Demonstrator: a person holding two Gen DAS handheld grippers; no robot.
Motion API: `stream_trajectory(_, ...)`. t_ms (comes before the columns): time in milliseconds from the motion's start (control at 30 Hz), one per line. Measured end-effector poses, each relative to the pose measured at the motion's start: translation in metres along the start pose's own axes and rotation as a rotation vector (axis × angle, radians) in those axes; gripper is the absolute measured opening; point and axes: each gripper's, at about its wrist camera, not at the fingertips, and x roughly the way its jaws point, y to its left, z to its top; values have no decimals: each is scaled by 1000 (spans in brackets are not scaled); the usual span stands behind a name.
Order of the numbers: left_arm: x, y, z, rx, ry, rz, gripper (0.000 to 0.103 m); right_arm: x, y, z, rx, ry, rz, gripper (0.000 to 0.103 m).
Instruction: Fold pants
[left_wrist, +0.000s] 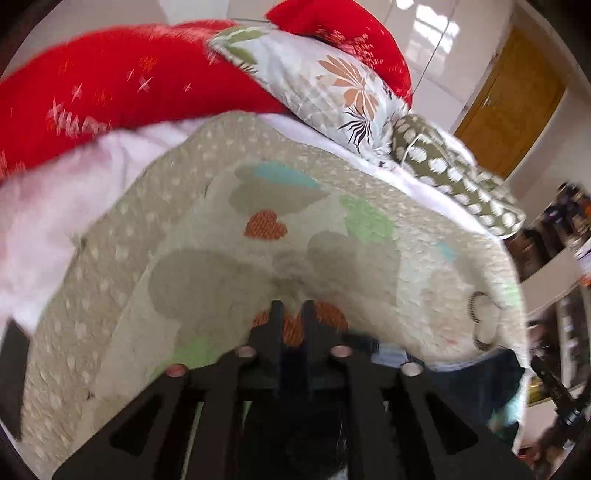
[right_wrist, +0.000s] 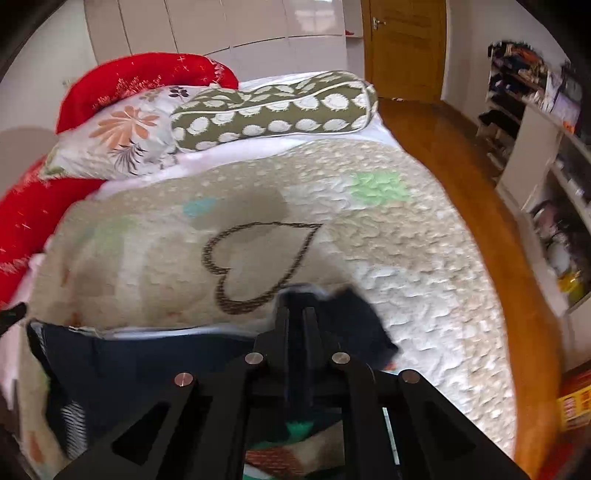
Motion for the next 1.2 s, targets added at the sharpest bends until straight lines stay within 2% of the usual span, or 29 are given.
stream_trajectory(33, -8, 12, -8, -2, -2, -4, 36, -10, -3, -2, -11, -31, 20, 14)
stream_trajectory(67, -10, 17, -14, -3, -1, -1, 41, -19, -6, -5, -16, -56, 31, 33)
stream_trajectory(100, -17, 25, -23, 4, -6, 11, 47, -30, -11, -8, -16, -79, 33, 58)
stream_trajectory(133, -23, 33, -35, 9, 2, 15, 50, -43, -16, -13, -10, -107, 40, 65)
stream_trajectory(233, -31, 55, -66, -23, 44, -12, 61, -74, -37, -36, 14, -131, 99, 66)
stream_trajectory(400, -18, 70, -118, -86, 133, -104, 62, -92, -75, -98, 132, -76, 205, 66)
stream_trajectory(500, -6, 57, -133, -75, 151, -142, 63, -85, -82, -136, 189, -31, 243, 66)
stream_trajectory(567, -2, 43, -134, -30, 129, -140, 70, -77, -82, -152, 204, -10, 242, 66)
stream_trajectory(667, 2, 24, -136, 13, 127, -160, 72, -61, -81, -163, 254, 16, 249, 66)
stream_trajectory(700, 4, 16, -136, 42, 148, -153, 59, -57, -81, -164, 265, 17, 257, 66)
stream_trajectory(733, 6, 10, -137, 60, 166, -147, 28, -51, -79, -162, 275, 20, 261, 66)
stream_trajectory(767, 8, 6, -138, 67, 199, -144, 29, -46, -78, -160, 284, 23, 259, 66)
stream_trajectory(800, 5, 6, -138, 64, 192, -123, 29, -39, -77, -157, 299, 25, 264, 63)
stream_trajectory(833, 1, 6, -138, 65, 184, -112, 29, -36, -78, -155, 315, 22, 275, 53)
stream_trajectory(867, -6, 6, -138, 63, 177, -106, 29, -33, -78, -153, 334, 28, 291, 14)
stream_trajectory(900, -13, 7, -137, 57, 168, -107, 29, -29, -79, -151, 355, 52, 323, 9)
stream_trajectory(967, -28, 8, -136, 57, 156, -111, 29, -36, -80, -152, 388, 42, 354, 9)
stream_trajectory(1200, -93, 34, -142, 33, 91, -90, 29, -99, -69, -166, 326, 0, 393, 9)
